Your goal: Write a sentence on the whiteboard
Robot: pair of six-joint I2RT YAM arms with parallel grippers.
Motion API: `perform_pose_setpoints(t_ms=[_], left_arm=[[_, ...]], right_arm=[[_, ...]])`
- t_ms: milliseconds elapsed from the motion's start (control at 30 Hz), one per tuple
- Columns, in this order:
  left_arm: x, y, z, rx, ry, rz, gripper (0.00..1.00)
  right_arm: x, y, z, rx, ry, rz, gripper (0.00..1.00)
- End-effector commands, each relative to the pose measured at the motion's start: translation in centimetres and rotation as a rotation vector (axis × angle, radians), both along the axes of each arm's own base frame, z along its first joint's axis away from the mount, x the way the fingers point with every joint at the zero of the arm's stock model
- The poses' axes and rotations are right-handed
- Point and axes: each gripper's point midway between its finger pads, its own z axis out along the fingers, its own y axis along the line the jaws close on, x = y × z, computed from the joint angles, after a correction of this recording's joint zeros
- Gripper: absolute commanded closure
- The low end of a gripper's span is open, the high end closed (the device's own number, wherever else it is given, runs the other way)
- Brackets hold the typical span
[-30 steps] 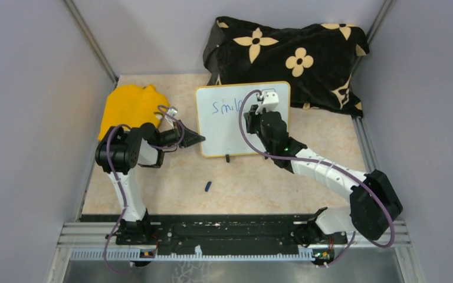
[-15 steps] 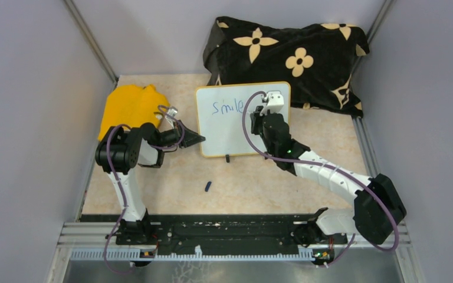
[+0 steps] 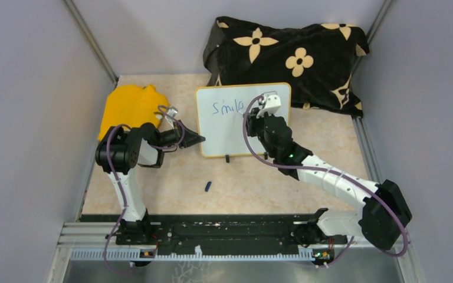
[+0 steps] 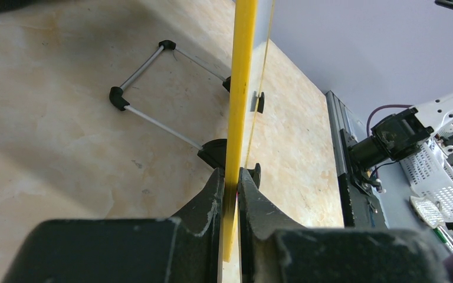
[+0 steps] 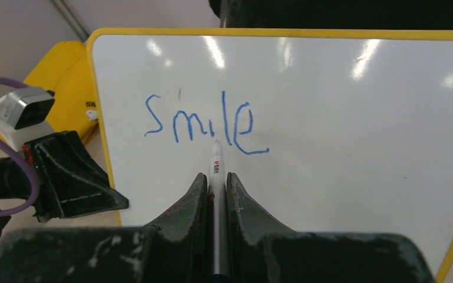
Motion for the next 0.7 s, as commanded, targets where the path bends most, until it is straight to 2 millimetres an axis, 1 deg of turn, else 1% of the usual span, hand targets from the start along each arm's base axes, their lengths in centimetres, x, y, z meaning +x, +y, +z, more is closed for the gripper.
perform_pose_setpoints(t_ms=[0,167,233,400,667], left_arm=[[0.1,-0.1,0.0,0.004,-0.009,-0.007,1.0],[0.1,-0.1,-0.1,0.003,-0.006,-0.006,1.0],[0.1,-0.1,0.0,0.003,-0.008,-0.007,1.0],[0.1,-0.1,0.0,0.003,-0.008,-0.006,1.0],[0.1,-0.1,0.0,0.002,-0.006,-0.005,1.0]], right_arm=[[0.0,2.9,4.9,0.057,-0.105,0.068,1.0],[0.8,4.1,5.2,0.059,-0.107,0.075,1.0],[1.3,4.3,5.2,0.054,-0.102,0.062,1.0],[2.2,4.4,5.0,0.038,-0.095,0.028,1.0],[3.1,4.3,3.9,0.014,-0.077,-0.011,1.0]])
